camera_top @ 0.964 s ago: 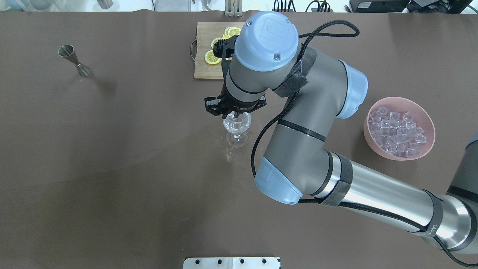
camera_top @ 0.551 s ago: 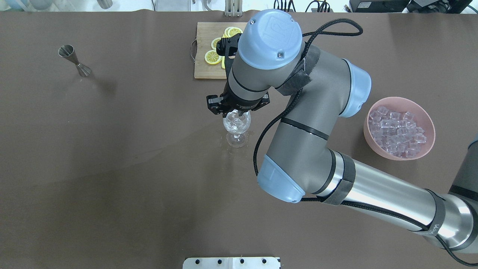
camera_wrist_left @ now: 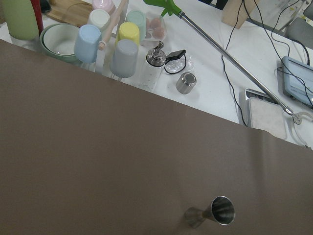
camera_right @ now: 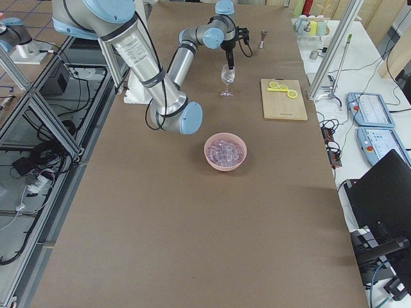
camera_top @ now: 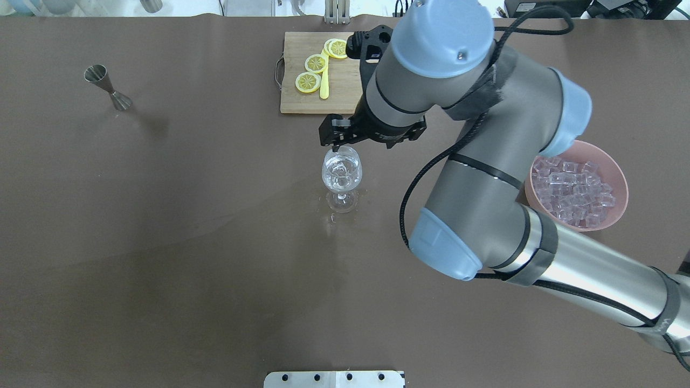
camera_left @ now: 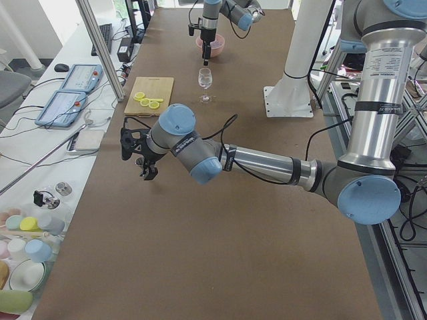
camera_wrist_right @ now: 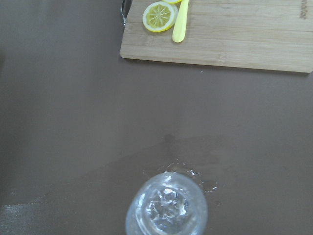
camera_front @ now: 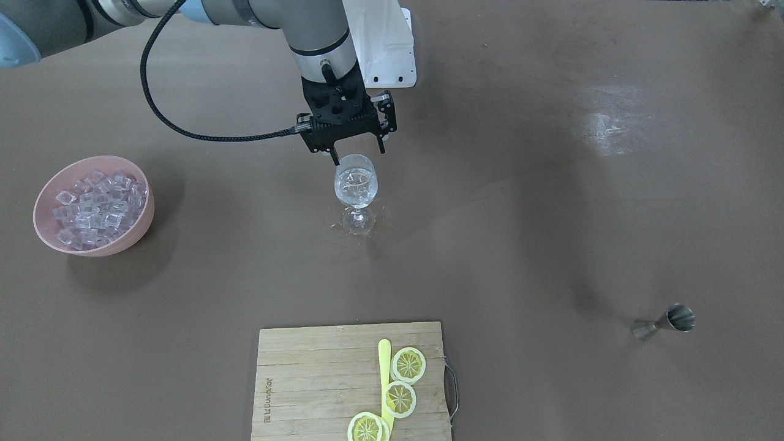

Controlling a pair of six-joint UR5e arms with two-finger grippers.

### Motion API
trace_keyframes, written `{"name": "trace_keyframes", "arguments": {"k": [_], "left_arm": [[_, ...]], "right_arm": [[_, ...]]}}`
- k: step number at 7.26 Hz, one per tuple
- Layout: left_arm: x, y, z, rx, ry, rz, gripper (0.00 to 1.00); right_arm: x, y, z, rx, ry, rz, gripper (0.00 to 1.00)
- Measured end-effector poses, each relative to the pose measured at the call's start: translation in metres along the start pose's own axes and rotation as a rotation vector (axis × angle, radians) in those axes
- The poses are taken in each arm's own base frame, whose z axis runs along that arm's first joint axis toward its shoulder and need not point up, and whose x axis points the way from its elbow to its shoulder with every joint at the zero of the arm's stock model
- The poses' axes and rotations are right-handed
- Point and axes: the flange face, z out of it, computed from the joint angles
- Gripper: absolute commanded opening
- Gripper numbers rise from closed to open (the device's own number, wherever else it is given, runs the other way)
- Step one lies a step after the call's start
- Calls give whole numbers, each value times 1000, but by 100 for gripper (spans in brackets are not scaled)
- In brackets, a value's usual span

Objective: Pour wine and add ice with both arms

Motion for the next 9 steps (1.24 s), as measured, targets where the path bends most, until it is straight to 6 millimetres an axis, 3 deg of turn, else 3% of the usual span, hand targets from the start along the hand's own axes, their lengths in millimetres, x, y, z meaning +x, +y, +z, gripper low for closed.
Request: {"name": "trace_keyframes", "arguments": {"k": [3,5,7,9], "left_arm": [[60,3,-35,-21,125,-143,92],[78,-3,-41,-16,148,-181,99],[70,-12,-34,43,120,-120,97],[32,-23,-10,54,35,93,96]], "right_arm": [[93,-30,-36,16,80,-46,100],[151,-47,-47,25,132,-54,100],[217,-61,-62,26,182,-77,100],[281,-64,-72,9,228,-139,100]]}}
